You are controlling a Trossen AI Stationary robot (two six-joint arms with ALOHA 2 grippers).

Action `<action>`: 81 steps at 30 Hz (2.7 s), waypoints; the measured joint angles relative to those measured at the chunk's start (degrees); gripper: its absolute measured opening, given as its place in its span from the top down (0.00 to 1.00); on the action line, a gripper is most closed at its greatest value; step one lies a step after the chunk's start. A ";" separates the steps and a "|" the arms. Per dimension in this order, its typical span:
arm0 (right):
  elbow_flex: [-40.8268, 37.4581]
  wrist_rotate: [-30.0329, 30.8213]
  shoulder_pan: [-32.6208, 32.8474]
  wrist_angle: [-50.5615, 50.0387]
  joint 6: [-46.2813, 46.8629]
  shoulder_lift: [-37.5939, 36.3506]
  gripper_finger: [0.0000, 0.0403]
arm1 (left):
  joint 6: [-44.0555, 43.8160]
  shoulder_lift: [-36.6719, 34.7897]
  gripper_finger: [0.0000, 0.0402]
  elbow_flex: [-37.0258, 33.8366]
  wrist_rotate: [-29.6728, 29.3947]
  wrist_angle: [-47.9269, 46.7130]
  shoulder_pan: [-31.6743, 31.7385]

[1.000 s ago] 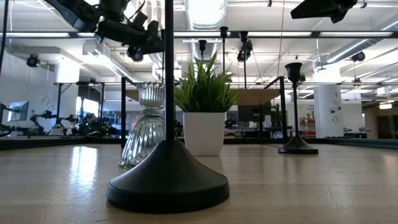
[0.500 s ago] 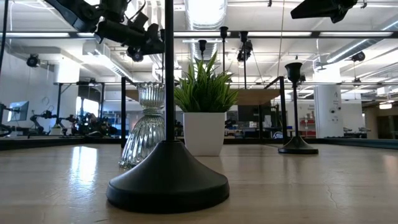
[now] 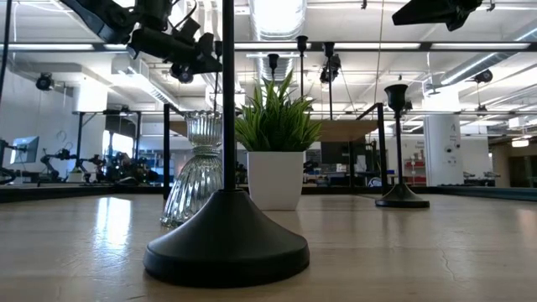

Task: Pick & Place candle stick holders
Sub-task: Put the large black candle holder on the shelf

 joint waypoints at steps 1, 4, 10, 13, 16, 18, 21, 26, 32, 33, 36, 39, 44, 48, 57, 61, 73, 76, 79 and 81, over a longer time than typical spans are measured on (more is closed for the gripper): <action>0.00 0.00 0.00 0.03 0.00 0.00 0.89 | -0.01 0.00 0.96 0.00 0.02 0.03 -0.01; 0.00 0.00 0.00 0.02 0.00 0.00 0.89 | -0.06 0.00 0.96 0.00 0.34 0.11 -0.01; 0.00 0.00 0.00 0.02 0.00 0.00 0.89 | -0.03 0.00 0.96 0.00 0.62 1.16 -0.01; 0.00 0.00 0.00 0.01 0.00 0.00 0.89 | -0.24 0.00 0.96 0.00 0.68 0.94 -0.01; 0.00 0.00 0.00 0.00 -0.02 0.00 0.89 | -0.50 0.00 0.96 0.00 0.74 0.66 -0.01; 0.00 0.00 0.00 0.00 -0.01 0.00 0.89 | -0.75 0.00 0.96 0.00 0.73 -0.25 -0.01; 0.00 0.00 0.00 0.00 -0.02 0.00 0.89 | -1.28 0.00 0.96 0.00 0.67 -0.55 0.03; 0.00 -0.04 0.00 0.00 0.00 0.00 0.89 | -1.78 0.00 0.96 0.00 0.54 -0.61 0.36; 0.00 -0.11 0.00 0.00 0.00 0.00 0.89 | -2.80 0.00 0.90 0.00 0.40 -0.79 0.91; 0.00 -0.13 0.00 0.00 0.00 0.00 0.89 | -2.83 0.00 0.87 0.00 0.38 -0.92 1.01; 0.00 -0.22 0.00 0.00 0.00 0.00 0.89 | -2.37 0.00 0.81 0.00 0.36 -0.87 1.17; 0.00 -0.22 0.00 0.00 0.00 0.00 0.89 | -2.16 0.00 0.79 0.00 0.34 -0.87 1.34; 0.00 -0.22 0.00 0.00 0.00 0.00 0.89 | -2.99 0.00 0.78 0.00 0.31 -0.83 1.69; 0.00 -0.22 0.00 0.00 0.00 0.00 0.89 | -3.11 0.00 0.75 0.00 0.50 -0.82 1.91; 0.00 -0.22 0.00 0.00 0.01 0.00 0.89 | -4.39 0.00 0.55 0.00 0.82 -0.79 1.96; 0.00 -1.00 0.02 0.02 0.02 0.00 0.89 | -4.47 0.00 0.45 0.00 0.86 -0.80 1.96; 0.00 -1.57 0.02 0.02 0.02 0.02 0.89 | -1.17 -6.52 0.34 0.13 1.50 -14.66 1.95; 0.00 -1.60 0.02 0.00 0.02 0.02 0.89 | -1.55 -11.11 0.34 0.13 1.52 -19.59 1.93; 0.00 -1.60 0.02 0.00 0.02 0.02 0.89 | -2.55 -16.25 0.34 0.15 1.83 -26.94 1.73; 0.00 -1.74 0.02 0.00 0.27 0.01 0.89 | -2.80 -20.02 0.34 0.15 2.69 -32.86 1.32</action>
